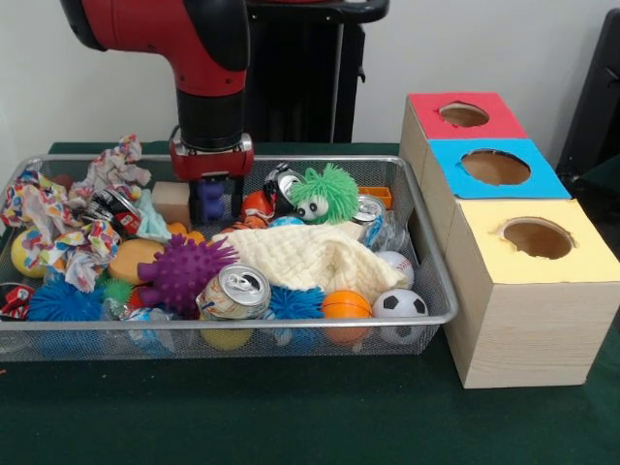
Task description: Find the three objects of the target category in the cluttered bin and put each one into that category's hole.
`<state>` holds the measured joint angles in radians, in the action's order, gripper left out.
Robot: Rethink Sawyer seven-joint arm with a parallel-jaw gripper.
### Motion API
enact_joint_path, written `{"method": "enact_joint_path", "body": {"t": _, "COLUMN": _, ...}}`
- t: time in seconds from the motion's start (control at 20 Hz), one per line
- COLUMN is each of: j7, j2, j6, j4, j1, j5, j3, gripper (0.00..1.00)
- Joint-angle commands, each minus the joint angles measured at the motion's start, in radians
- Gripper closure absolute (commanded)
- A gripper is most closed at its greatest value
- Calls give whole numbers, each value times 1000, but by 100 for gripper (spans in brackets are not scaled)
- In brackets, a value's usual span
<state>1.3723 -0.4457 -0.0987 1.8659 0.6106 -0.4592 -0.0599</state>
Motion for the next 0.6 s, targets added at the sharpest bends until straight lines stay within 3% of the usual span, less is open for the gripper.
{"method": "enact_joint_path", "body": {"t": 0.05, "j7": 331, "j2": 79, "j6": 36, "j4": 130, "j1": -30, "j5": 123, "j3": 32, "gripper": 0}}
{"method": "enact_joint_path", "body": {"t": 0.6, "j7": 341, "j2": -58, "j6": 35, "j4": 295, "j1": -103, "j5": 288, "j3": 96, "gripper": 0}}
